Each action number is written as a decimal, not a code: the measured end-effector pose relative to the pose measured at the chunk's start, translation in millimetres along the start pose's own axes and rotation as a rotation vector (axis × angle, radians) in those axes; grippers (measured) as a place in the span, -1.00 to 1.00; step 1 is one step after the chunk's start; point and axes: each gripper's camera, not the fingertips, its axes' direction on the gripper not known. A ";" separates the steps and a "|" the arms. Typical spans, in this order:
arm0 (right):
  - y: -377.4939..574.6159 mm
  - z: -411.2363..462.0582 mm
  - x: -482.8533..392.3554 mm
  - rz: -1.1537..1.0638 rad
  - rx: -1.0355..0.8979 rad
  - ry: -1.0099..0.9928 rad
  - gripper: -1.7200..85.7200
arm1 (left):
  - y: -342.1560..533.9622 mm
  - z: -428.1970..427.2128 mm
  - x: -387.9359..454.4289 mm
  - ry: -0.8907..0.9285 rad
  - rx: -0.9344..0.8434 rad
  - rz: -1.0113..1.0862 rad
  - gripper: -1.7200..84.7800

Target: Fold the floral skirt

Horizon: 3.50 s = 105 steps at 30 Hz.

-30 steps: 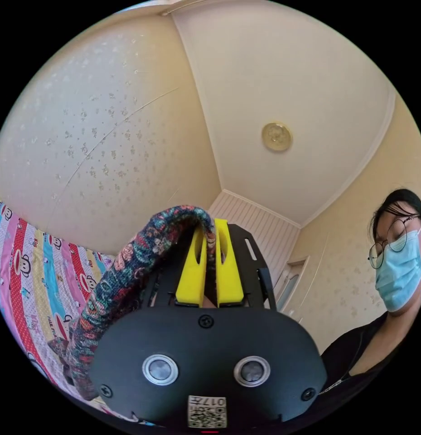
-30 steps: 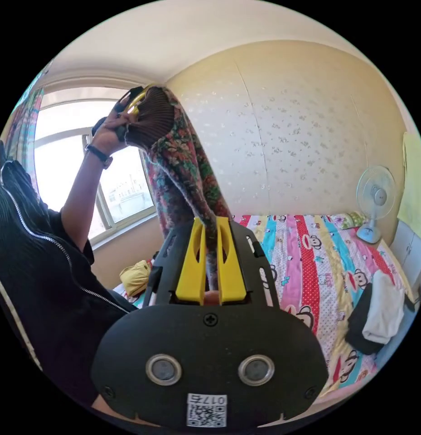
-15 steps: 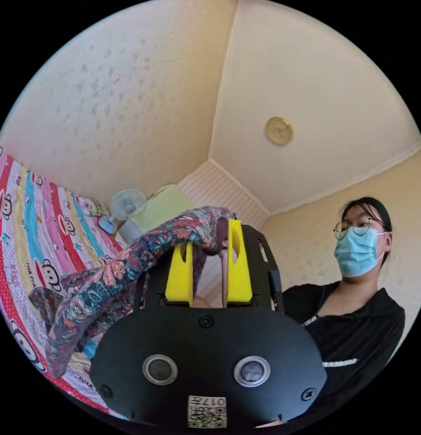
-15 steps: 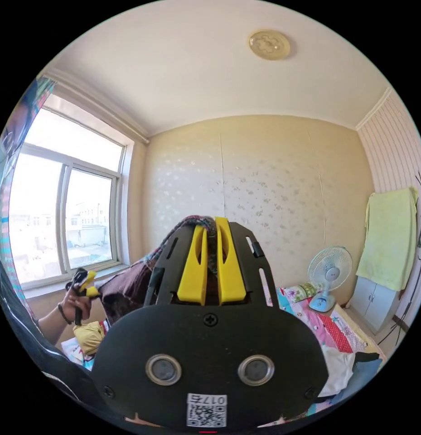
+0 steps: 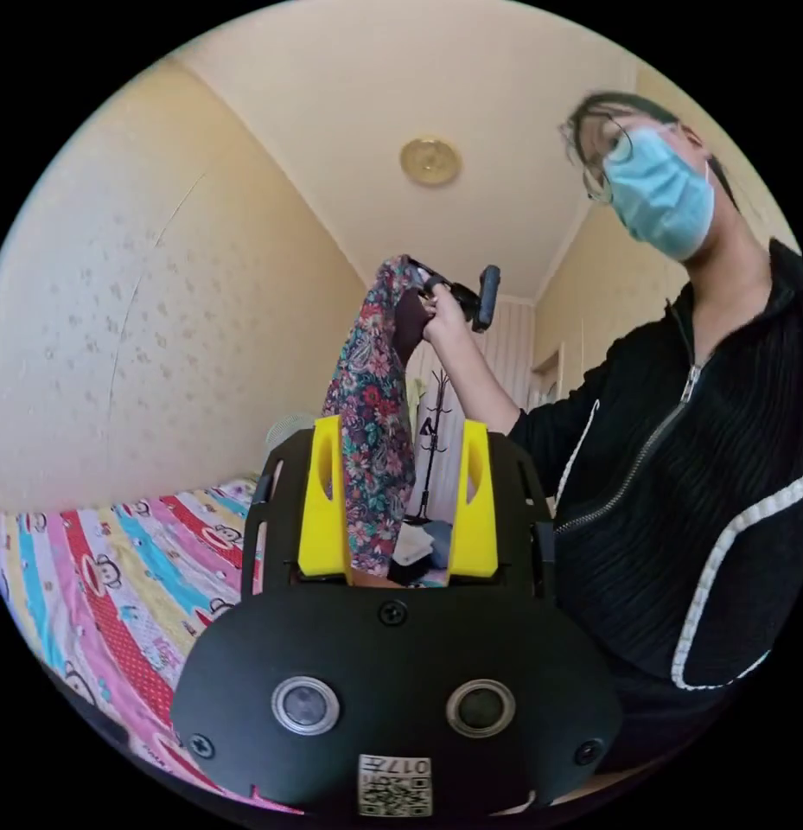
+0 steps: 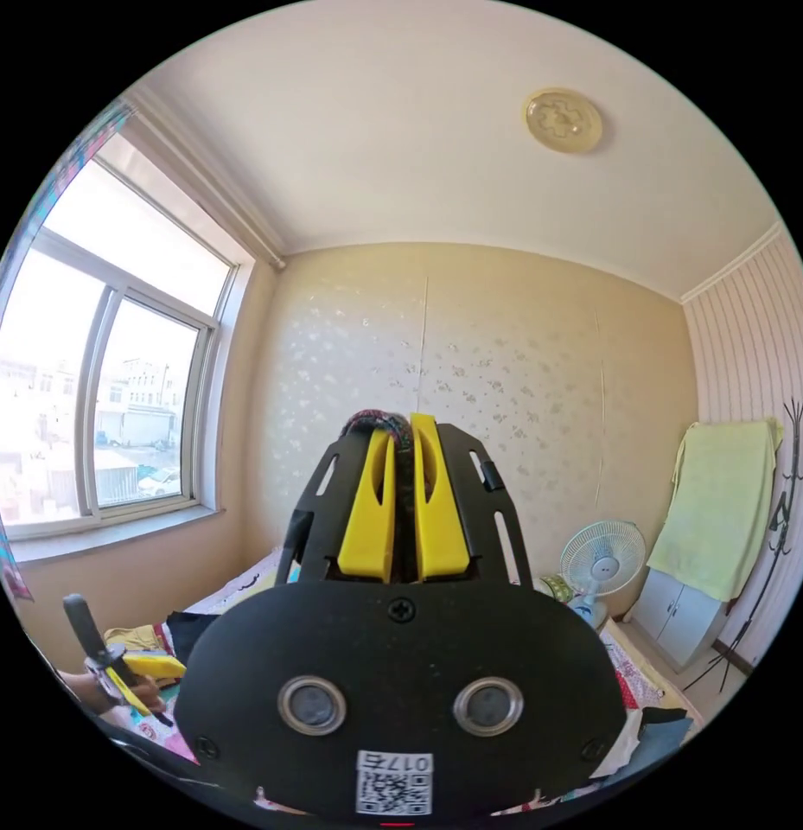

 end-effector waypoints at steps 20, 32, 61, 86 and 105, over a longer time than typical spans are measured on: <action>-96.3 69.4 -122.0 -0.319 -0.116 -0.157 -0.85 | -41.2 97.3 91.7 -0.688 -0.270 0.251 -0.46; -93.3 67.2 -76.8 -0.315 -0.117 -0.201 -0.86 | -89.9 -48.3 91.6 -1.183 0.114 0.184 -0.85; 246.1 29.5 1.2 -0.244 -0.103 -0.691 -0.76 | -331.1 -117.9 199.0 -0.767 0.828 0.499 -0.87; 293.7 -29.9 -36.1 0.055 0.139 -0.535 -0.88 | -357.6 -146.7 255.6 -1.078 0.837 0.494 -0.87; 42.6 -235.8 -26.2 -0.155 0.424 0.020 -0.89 | -403.0 -154.3 400.2 -1.135 0.692 0.644 -0.87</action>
